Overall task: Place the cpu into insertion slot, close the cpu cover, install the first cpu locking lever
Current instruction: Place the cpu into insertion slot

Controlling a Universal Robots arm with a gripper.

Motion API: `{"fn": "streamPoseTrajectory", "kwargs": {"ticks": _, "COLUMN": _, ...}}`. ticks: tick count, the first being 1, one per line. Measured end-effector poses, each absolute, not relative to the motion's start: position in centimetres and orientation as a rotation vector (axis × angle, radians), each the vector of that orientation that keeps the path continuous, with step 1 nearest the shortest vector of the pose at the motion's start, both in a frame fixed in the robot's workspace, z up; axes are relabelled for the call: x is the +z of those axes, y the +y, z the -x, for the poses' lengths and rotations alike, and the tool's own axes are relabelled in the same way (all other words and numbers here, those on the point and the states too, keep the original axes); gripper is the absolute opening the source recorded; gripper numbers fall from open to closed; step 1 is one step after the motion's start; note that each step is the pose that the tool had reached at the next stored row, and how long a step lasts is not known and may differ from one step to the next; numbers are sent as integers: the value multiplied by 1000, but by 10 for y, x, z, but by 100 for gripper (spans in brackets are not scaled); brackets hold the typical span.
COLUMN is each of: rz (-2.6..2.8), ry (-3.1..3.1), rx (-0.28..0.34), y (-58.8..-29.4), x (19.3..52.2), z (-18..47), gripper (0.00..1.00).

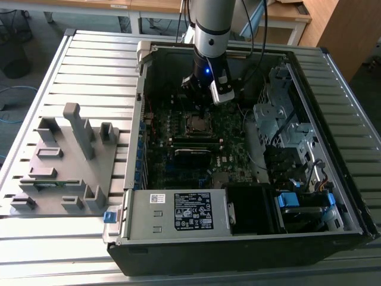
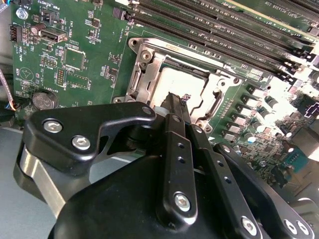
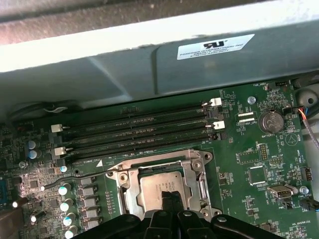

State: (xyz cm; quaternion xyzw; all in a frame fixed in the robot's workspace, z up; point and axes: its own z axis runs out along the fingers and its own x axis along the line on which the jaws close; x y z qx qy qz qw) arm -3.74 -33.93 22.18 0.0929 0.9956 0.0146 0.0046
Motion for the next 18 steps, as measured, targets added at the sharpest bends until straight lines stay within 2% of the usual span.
{"fn": "streamPoseTrajectory", "kwargs": {"ticks": 18, "rz": -287, "ry": 3120, "rx": 67, "y": -339, "x": 223, "z": 37, "gripper": 10}}
